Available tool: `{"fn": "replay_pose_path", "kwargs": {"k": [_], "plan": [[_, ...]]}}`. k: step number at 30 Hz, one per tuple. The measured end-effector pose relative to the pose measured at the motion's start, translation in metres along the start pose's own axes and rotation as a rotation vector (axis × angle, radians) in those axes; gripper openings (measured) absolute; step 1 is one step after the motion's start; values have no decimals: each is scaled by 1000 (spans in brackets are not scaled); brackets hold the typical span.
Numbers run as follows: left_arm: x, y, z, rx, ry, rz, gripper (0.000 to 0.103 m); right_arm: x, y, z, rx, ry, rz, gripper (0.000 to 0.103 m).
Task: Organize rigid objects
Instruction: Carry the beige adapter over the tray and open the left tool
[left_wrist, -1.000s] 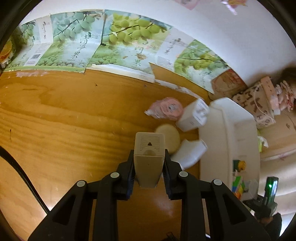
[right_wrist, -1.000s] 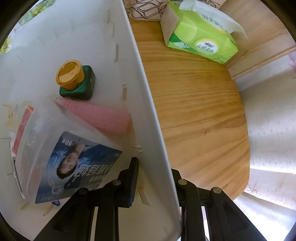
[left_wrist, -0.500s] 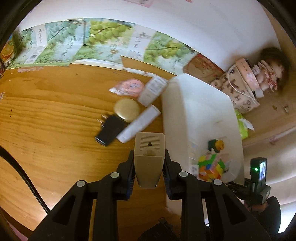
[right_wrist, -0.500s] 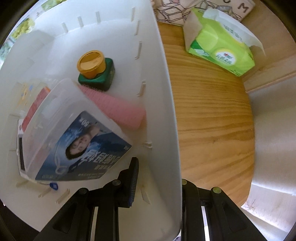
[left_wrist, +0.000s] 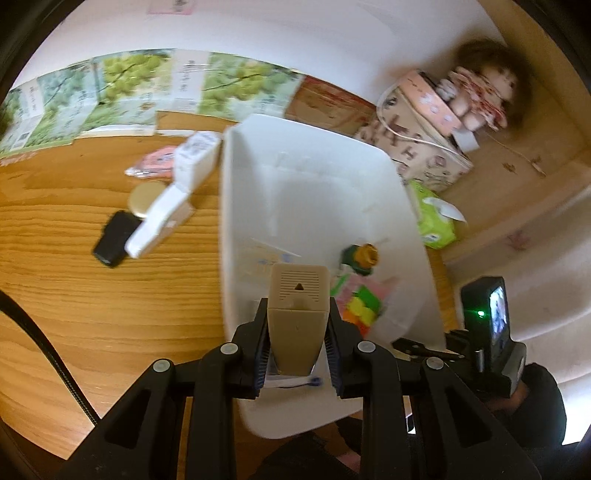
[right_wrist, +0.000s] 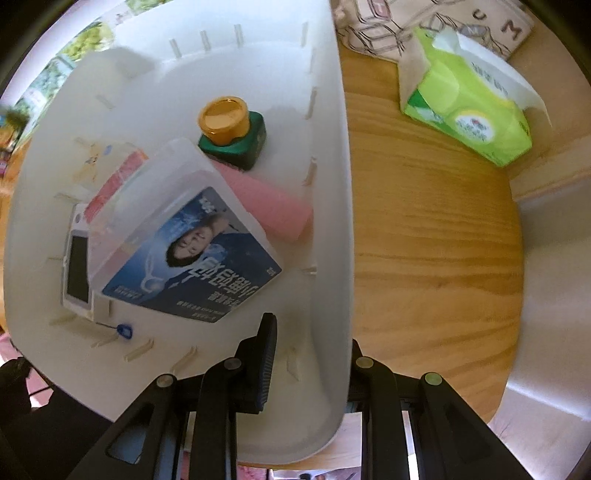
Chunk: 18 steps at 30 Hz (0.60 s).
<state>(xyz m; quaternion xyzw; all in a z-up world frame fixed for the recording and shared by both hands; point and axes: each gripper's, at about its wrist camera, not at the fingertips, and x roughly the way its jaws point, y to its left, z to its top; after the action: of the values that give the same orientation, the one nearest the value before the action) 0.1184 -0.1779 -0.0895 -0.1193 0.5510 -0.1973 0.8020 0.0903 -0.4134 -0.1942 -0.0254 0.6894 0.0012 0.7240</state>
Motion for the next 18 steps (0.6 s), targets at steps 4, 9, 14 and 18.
{"fn": "replay_pose_path", "kwargs": {"k": [4,9,14,18], "plan": [[4,-20,-5,18,-10,-13,29,-5,-1,-4,-49,-9,14,24],[11,-38,-9,8,-27,-22,29,-9,4,3,-120,-19,22,24],[19,-48,-11,-16,-33,-31,29,-19,6,5,-170,-33,22,24],[26,-58,-11,-25,-32,-44,40,-23,-3,4,-178,-40,22,24]]}}
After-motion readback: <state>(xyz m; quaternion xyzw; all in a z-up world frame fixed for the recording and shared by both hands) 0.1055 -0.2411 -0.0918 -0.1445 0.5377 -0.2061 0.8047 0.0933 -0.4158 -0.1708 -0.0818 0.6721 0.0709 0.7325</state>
